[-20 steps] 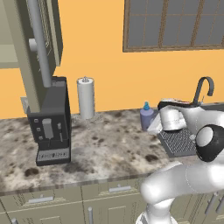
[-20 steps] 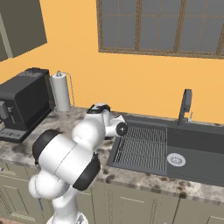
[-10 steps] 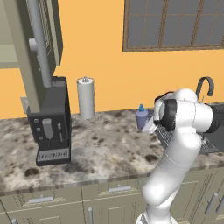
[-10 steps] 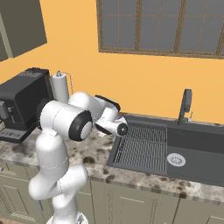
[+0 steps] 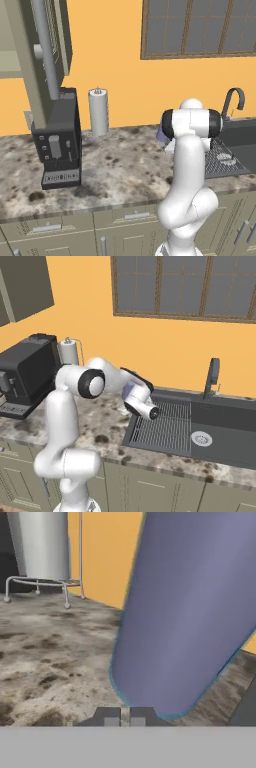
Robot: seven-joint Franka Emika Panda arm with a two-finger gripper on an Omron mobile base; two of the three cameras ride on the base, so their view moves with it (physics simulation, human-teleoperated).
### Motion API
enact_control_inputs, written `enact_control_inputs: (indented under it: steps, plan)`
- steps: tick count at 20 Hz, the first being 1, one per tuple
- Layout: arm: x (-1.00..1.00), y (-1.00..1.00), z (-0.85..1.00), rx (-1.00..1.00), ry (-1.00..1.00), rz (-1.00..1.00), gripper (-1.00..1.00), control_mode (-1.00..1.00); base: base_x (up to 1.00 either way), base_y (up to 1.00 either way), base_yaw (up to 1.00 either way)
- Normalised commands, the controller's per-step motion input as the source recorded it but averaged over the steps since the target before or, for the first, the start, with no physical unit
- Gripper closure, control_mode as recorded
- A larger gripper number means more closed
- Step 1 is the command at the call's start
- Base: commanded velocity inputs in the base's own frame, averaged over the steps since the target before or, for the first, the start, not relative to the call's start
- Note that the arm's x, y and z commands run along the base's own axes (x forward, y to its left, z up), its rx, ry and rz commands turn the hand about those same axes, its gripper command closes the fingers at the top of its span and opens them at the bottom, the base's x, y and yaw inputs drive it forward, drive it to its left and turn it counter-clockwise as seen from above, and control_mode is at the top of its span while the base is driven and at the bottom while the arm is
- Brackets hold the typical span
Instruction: Locate and retrieve the dish brush and soap dispenser from the cabinet. Place them next to the sink.
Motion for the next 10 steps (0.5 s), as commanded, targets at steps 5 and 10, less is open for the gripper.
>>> enact_control_inputs:
  steps: [5, 10]
  plan:
    - [-0.02, 0.08, -0.06, 0.01, 0.03, 0.01, -1.0, -1.0, 0.0, 0.0, 0.0]
    - [-0.21, 0.23, 0.0, -0.01, 0.08, -0.03, -1.0, -1.0, 0.0, 0.0, 0.0]
